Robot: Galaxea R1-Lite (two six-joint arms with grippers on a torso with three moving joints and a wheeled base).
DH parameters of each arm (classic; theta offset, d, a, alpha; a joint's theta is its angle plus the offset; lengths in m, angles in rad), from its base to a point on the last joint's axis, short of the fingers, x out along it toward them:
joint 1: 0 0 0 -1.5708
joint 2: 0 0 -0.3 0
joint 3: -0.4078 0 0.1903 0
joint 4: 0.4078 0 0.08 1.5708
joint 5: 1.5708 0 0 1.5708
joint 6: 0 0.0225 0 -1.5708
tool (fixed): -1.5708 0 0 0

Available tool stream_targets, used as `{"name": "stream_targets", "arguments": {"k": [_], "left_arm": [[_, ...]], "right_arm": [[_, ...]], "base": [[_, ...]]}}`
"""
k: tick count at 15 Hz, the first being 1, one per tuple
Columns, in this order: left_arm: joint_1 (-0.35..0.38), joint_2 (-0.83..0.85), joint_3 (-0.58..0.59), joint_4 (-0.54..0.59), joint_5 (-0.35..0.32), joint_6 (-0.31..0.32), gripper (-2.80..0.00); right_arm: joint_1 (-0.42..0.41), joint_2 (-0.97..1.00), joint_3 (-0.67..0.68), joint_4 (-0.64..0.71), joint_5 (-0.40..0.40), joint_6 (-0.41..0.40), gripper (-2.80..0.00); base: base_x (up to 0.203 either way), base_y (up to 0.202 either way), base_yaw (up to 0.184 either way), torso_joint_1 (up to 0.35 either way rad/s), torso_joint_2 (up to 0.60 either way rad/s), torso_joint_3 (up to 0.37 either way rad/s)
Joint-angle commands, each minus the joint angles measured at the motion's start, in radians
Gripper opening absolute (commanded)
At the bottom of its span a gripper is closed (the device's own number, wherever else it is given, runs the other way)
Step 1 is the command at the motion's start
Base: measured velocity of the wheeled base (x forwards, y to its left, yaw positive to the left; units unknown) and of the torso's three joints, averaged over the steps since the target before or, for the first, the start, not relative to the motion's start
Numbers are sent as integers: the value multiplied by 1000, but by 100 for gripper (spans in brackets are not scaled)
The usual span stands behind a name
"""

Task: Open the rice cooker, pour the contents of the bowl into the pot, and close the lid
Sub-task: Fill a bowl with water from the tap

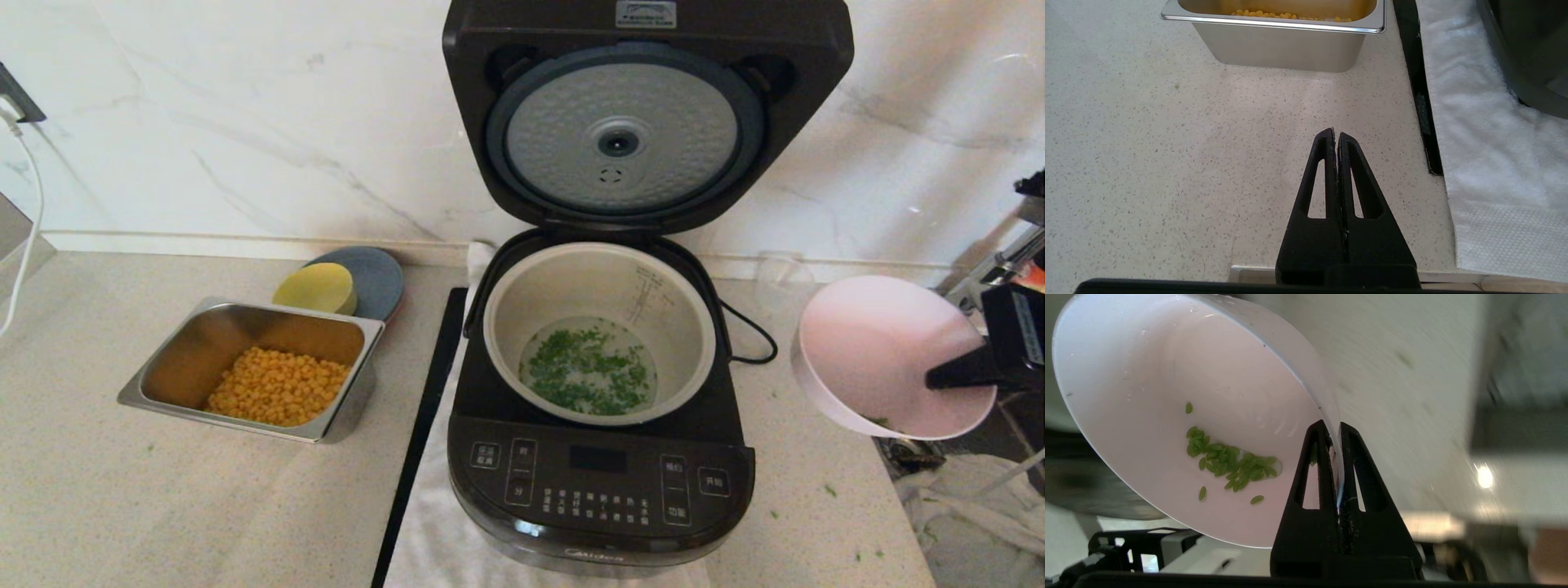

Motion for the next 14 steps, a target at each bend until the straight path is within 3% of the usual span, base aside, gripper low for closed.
{"name": "stream_targets", "arguments": {"k": [1, 9, 11, 14], "left_arm": [[0, -1, 0, 0, 0, 1, -280], [0, -1, 0, 0, 0, 1, -280], [0, -1, 0, 0, 0, 1, -280], [0, -1, 0, 0, 0, 1, -280]], "right_arm": [[-169, -28, 76, 14, 48, -15, -280], [-981, 122, 266, -172, 412, -240, -280], [-1132, 226, 273, -210, 485, -312, -280], [-1290, 370, 260, -289, 542, -364, -280]], "base": [[0, 0, 0, 0, 0, 0], [0, 0, 0, 0, 0, 0], [0, 0, 0, 0, 0, 0], [0, 0, 0, 0, 0, 0]]}}
